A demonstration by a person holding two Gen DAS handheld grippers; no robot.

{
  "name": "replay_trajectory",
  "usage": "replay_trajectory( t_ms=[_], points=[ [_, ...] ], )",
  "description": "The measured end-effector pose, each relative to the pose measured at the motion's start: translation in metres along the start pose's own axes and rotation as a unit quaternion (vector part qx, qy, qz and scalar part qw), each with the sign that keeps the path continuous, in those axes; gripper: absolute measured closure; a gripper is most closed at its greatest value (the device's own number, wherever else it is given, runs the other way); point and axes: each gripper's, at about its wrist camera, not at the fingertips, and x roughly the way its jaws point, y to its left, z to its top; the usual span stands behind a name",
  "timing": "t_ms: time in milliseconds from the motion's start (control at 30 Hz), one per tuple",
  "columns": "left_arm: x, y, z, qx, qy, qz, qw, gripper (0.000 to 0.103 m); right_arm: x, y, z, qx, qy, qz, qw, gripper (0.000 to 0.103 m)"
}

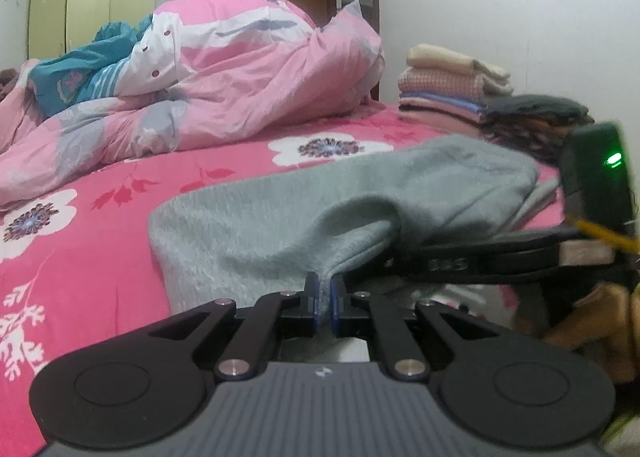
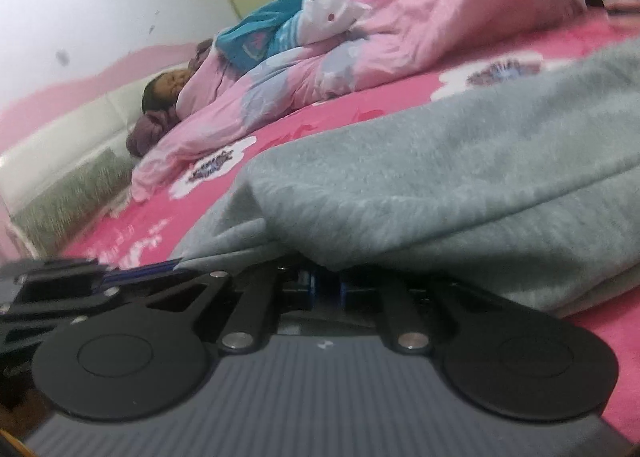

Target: Fold clothes

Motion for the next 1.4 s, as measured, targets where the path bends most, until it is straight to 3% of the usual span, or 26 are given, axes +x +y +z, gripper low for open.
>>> replay_trajectory(
  t_ms=[200,267,333,433,533,633,700,733,767,800,1033,1133,1233,1333,1400],
  points=[
    [0.007,-0.003,-0.013,0.021,0.011,0.007,0.9997,0.096,-0.040,0.001,-0.005,-0.065,0.007,-0.028,0.997,0.082],
    [0.010,-0.004,-0.017,0.026,0.014,0.010,0.9995,0.094,-0.052,0.003,-0.005,-0.077,0.011,-0.045,0.996,0.072],
    [0.011,-0.004,-0.018,0.027,0.014,0.012,0.9995,0.093,-0.064,0.005,-0.003,-0.092,0.011,-0.052,0.994,0.072],
    [0.010,-0.004,-0.017,0.024,0.015,0.012,0.9995,0.092,-0.080,0.009,0.008,-0.095,-0.006,-0.027,0.995,0.070],
    [0.010,-0.005,-0.016,0.021,0.015,0.015,0.9995,0.091,-0.082,0.016,0.022,-0.103,-0.028,0.012,0.994,0.057],
    [0.010,-0.006,-0.014,0.013,0.016,0.020,0.9996,0.090,-0.063,0.031,0.028,-0.163,-0.030,0.013,0.986,0.057],
    [0.010,-0.007,-0.013,0.011,0.018,0.019,0.9996,0.088,-0.045,0.039,0.026,-0.213,-0.016,0.001,0.977,0.059],
    [0.010,-0.007,-0.012,0.010,0.019,0.019,0.9996,0.088,-0.037,0.042,0.024,-0.234,-0.005,-0.005,0.972,0.065],
    [0.011,-0.007,-0.011,0.008,0.019,0.020,0.9996,0.088,-0.033,0.042,0.023,-0.243,0.003,-0.005,0.970,0.094],
    [0.012,-0.006,-0.011,0.006,0.020,0.020,0.9996,0.088,-0.033,0.042,0.022,-0.246,0.007,-0.002,0.969,0.100],
    [0.014,0.003,-0.009,-0.029,0.022,0.010,0.9993,0.087,-0.050,0.038,0.002,-0.268,0.007,0.009,0.963,0.100],
    [0.009,-0.004,-0.006,0.001,0.020,0.016,0.9997,0.084,-0.049,0.041,-0.007,-0.291,0.005,-0.002,0.957,0.100],
    [0.005,-0.017,-0.005,0.049,0.011,0.022,0.9985,0.066,-0.052,0.044,-0.003,-0.293,-0.014,0.004,0.956,0.100],
    [0.014,-0.029,-0.003,0.074,0.014,0.032,0.9967,0.067,-0.052,0.041,0.000,-0.285,-0.017,0.020,0.958,0.099],
    [0.022,-0.035,-0.001,0.084,0.019,0.044,0.9953,0.070,-0.048,0.037,-0.003,-0.285,0.004,0.024,0.958,0.098]
  ],
)
